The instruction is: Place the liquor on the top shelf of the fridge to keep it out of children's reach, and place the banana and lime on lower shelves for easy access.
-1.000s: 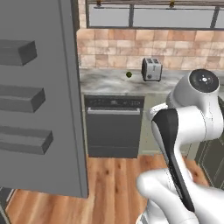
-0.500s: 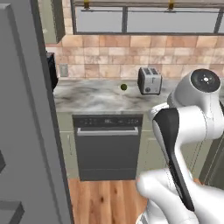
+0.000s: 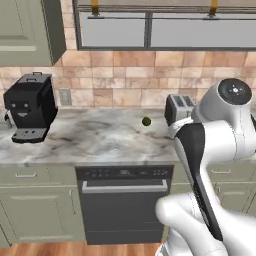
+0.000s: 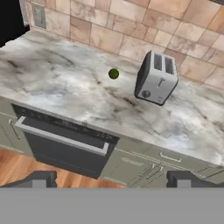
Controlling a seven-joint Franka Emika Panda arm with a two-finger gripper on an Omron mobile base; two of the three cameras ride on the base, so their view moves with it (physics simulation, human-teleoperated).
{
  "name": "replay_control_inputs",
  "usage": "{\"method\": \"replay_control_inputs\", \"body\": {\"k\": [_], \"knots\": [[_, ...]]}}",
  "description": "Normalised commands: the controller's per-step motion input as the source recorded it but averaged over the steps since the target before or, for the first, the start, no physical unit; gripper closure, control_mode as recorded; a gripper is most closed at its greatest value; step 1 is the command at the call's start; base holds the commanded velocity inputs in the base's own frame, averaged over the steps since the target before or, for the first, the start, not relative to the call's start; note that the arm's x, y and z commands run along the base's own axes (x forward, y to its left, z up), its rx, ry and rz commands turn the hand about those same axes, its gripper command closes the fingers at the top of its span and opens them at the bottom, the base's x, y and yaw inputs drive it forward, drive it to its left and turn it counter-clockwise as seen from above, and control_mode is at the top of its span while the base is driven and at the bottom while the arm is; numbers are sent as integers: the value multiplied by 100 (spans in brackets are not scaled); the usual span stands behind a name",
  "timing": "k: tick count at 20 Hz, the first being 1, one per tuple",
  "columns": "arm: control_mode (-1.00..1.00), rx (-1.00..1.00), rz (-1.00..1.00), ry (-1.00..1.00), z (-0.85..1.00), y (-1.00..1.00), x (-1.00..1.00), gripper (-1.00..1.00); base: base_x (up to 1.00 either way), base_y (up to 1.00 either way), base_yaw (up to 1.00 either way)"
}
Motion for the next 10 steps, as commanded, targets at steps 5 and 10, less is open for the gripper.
{"method": "replay_control_inputs", "body": {"k": [5,10], "knots": [[100,0,0,0,0,0,0,-100,81,0,0],[100,0,0,0,0,0,0,-100,65,1,-2]]}}
